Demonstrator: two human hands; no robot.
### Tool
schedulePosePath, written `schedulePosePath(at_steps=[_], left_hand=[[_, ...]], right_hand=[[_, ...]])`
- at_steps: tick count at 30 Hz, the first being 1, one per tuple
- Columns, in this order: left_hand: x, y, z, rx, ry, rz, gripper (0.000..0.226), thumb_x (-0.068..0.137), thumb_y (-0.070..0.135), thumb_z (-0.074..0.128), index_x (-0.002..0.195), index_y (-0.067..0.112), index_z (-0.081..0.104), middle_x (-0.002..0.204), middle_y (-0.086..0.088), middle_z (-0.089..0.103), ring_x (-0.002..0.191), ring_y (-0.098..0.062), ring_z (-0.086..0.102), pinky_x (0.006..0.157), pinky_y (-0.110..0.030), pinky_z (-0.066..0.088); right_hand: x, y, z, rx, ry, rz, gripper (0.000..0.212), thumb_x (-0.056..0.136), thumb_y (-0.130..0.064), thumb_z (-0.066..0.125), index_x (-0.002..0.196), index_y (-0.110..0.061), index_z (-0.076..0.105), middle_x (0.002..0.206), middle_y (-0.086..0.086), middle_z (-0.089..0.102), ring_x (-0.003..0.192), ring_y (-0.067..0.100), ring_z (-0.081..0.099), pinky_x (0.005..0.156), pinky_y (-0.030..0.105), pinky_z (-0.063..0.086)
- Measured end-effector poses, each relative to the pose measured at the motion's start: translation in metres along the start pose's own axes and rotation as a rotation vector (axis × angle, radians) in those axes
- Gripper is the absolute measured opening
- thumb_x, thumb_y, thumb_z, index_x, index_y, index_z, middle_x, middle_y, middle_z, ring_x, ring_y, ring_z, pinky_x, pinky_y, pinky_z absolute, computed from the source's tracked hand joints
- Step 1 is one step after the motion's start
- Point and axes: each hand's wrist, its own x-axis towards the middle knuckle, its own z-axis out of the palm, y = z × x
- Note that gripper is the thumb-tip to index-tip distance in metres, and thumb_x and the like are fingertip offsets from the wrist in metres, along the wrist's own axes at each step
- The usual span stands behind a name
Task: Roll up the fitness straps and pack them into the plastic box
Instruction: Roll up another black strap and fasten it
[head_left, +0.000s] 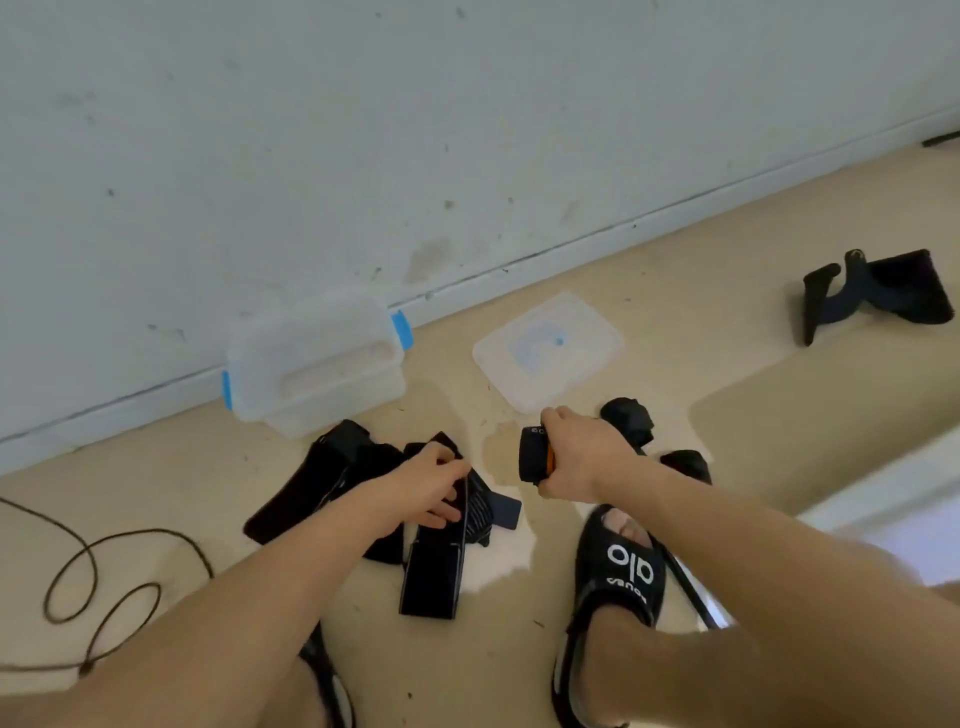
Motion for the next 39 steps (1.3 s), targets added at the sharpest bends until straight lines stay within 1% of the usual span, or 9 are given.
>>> schedulePosePath(at_steps=[7, 11, 16, 21, 24, 28, 35, 37, 39], left_hand=[[0.059, -0.102, -0.006, 0.179, 0.132, -0.076, 0.042, 0.099, 0.025, 0.065, 0.138, 0.014, 0.053, 0.107, 0.0, 0.066, 0.095, -0.012, 0.065, 0.087, -0.028, 0.056], [0.081, -0.124, -0.002, 0.278, 0.115, -0.111, 0.055, 0.094, 0.023, 0.072, 0.142, 0.013, 0.049, 0.111, 0.003, 0.061, 0.1, -0.012, 0.061, 0.081, -0.022, 0.049], [0.099, -0.137, 0.014, 0.277, 0.053, -0.149, 0.076, 0.091, 0.027, 0.076, 0.153, 0.01, 0.034, 0.139, -0.007, 0.056, 0.106, -0.009, 0.051, 0.082, -0.019, 0.045], [0.105, -0.158, 0.03, 0.374, 0.077, -0.2, 0.074, 0.085, 0.035, 0.081, 0.139, 0.011, 0.036, 0.128, -0.005, 0.05, 0.103, -0.013, 0.053, 0.083, -0.025, 0.053], [0.101, -0.17, 0.039, 0.383, 0.106, -0.224, 0.071, 0.084, 0.033, 0.081, 0.135, 0.012, 0.036, 0.122, -0.006, 0.055, 0.1, -0.016, 0.058, 0.077, -0.027, 0.054], [0.097, -0.179, 0.048, 0.266, 0.175, -0.199, 0.041, 0.09, 0.016, 0.073, 0.125, 0.012, 0.05, 0.096, 0.004, 0.06, 0.081, -0.007, 0.061, 0.072, -0.028, 0.06], [0.07, -0.147, 0.021, 0.169, 0.132, 0.054, 0.01, 0.1, 0.027, 0.062, 0.107, 0.023, 0.069, 0.095, 0.006, 0.07, 0.089, -0.01, 0.067, 0.085, -0.036, 0.059], [0.054, -0.125, 0.001, 0.183, 0.105, 0.123, 0.013, 0.102, 0.028, 0.06, 0.095, 0.02, 0.066, 0.088, 0.002, 0.068, 0.082, -0.012, 0.066, 0.08, -0.036, 0.058], [0.032, -0.098, -0.021, 0.219, 0.085, 0.18, 0.021, 0.104, 0.029, 0.058, 0.085, 0.019, 0.06, 0.079, 0.003, 0.061, 0.071, -0.009, 0.06, 0.066, -0.024, 0.05]], right_hand=[[0.05, 0.019, 0.091, 0.077, -0.088, 0.207, 0.066, 0.082, -0.04, 0.074, 0.135, -0.012, 0.046, 0.133, 0.009, 0.057, 0.123, 0.03, 0.055, 0.101, 0.039, 0.048], [0.061, 0.028, 0.131, 0.003, -0.124, 0.222, 0.076, 0.091, -0.034, 0.066, 0.153, -0.006, 0.031, 0.151, 0.012, 0.045, 0.14, 0.031, 0.044, 0.116, 0.04, 0.038], [0.068, 0.019, 0.153, -0.188, 0.035, 0.263, 0.06, 0.087, -0.024, 0.063, 0.141, -0.007, 0.046, 0.133, 0.014, 0.055, 0.125, 0.033, 0.052, 0.109, 0.045, 0.042], [0.073, 0.011, 0.15, -0.258, 0.205, 0.2, 0.058, 0.087, -0.008, 0.06, 0.143, -0.002, 0.046, 0.126, 0.021, 0.055, 0.119, 0.04, 0.053, 0.108, 0.05, 0.042], [0.07, 0.002, 0.149, -0.278, 0.207, 0.108, 0.066, 0.082, -0.007, 0.059, 0.146, -0.005, 0.044, 0.126, 0.02, 0.054, 0.119, 0.039, 0.053, 0.109, 0.05, 0.042], [0.059, -0.023, 0.15, -0.226, 0.128, 0.053, 0.074, 0.08, -0.008, 0.062, 0.15, -0.007, 0.041, 0.135, 0.018, 0.052, 0.127, 0.037, 0.05, 0.114, 0.048, 0.04], [0.053, -0.064, 0.117, 0.043, -0.148, -0.061, 0.067, 0.093, -0.022, 0.058, 0.155, -0.017, 0.033, 0.14, 0.008, 0.048, 0.13, 0.028, 0.046, 0.106, 0.036, 0.041], [0.053, -0.076, 0.092, 0.156, -0.259, -0.072, 0.065, 0.093, -0.021, 0.06, 0.154, -0.02, 0.038, 0.142, 0.009, 0.051, 0.132, 0.03, 0.047, 0.106, 0.038, 0.043], [0.052, -0.088, 0.059, 0.252, -0.314, -0.092, 0.062, 0.091, -0.012, 0.058, 0.152, -0.021, 0.045, 0.143, 0.01, 0.054, 0.133, 0.03, 0.05, 0.106, 0.035, 0.044]])
